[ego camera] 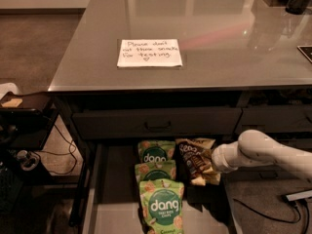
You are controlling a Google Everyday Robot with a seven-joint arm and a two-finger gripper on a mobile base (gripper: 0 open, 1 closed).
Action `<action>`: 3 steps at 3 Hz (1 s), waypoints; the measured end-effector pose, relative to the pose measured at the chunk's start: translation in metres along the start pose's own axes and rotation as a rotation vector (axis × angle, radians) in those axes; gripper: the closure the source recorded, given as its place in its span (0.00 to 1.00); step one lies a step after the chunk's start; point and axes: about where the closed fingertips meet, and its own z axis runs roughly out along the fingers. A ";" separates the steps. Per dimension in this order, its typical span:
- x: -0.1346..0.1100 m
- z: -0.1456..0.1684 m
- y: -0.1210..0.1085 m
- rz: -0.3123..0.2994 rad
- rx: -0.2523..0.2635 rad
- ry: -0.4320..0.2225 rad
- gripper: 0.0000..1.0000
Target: Pick brown chip bag from middle drawer and place on counter
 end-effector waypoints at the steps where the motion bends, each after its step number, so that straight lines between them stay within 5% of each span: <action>1: -0.006 -0.041 0.013 -0.029 -0.012 0.006 1.00; 3: -0.016 -0.111 0.039 -0.069 -0.084 -0.024 1.00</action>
Offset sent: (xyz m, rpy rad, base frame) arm -0.0731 -0.0537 0.1055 -0.0035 0.0173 0.0701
